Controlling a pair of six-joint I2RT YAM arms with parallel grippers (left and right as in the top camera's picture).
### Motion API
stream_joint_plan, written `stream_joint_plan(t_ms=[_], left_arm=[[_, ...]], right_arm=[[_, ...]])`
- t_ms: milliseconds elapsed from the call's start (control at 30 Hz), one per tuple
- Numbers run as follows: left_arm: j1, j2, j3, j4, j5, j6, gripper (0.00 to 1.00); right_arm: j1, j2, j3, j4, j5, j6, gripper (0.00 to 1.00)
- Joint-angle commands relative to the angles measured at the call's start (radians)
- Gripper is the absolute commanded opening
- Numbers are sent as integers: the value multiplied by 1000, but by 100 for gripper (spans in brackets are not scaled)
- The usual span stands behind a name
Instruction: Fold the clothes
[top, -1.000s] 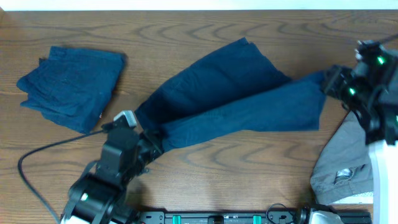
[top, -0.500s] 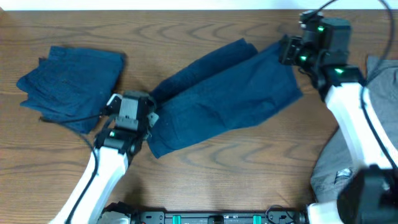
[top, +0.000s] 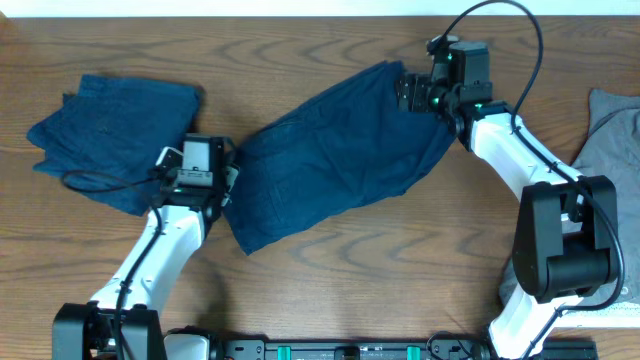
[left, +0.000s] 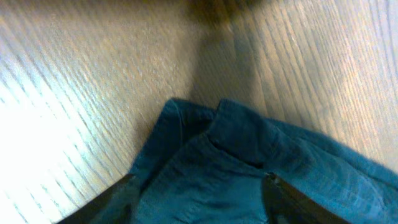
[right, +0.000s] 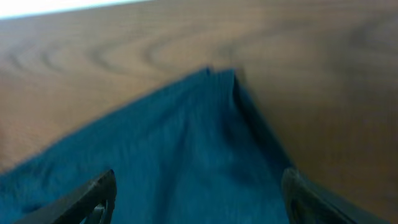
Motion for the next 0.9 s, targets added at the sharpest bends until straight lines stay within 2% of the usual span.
stream_joint_plan(t_ms=[0, 33, 133, 233, 300, 433, 567, 867], left_arm=[[40, -13, 3, -20, 127, 90, 75], [44, -13, 3, -38, 155, 108, 75], [45, -12, 3, -110, 185, 117, 77], [45, -12, 3, -169, 221, 118, 78], [45, -12, 3, -197, 244, 118, 78], [43, -12, 3, -217, 249, 138, 80], [43, -2, 3, -209, 249, 141, 88], [40, 131, 3, -183, 274, 167, 88]], right_arm=[[-9, -14, 18, -110, 30, -39, 77], [-13, -13, 18, -166, 50, -39, 75], [-21, -8, 18, -344, 136, -38, 57], [-26, -3, 13, -503, 244, -37, 50], [-29, 0, -4, -559, 296, -22, 52], [-33, 0, -48, -549, 315, -22, 61], [-32, -1, -51, -543, 313, -3, 62], [-33, -120, -35, -591, 314, 31, 66]])
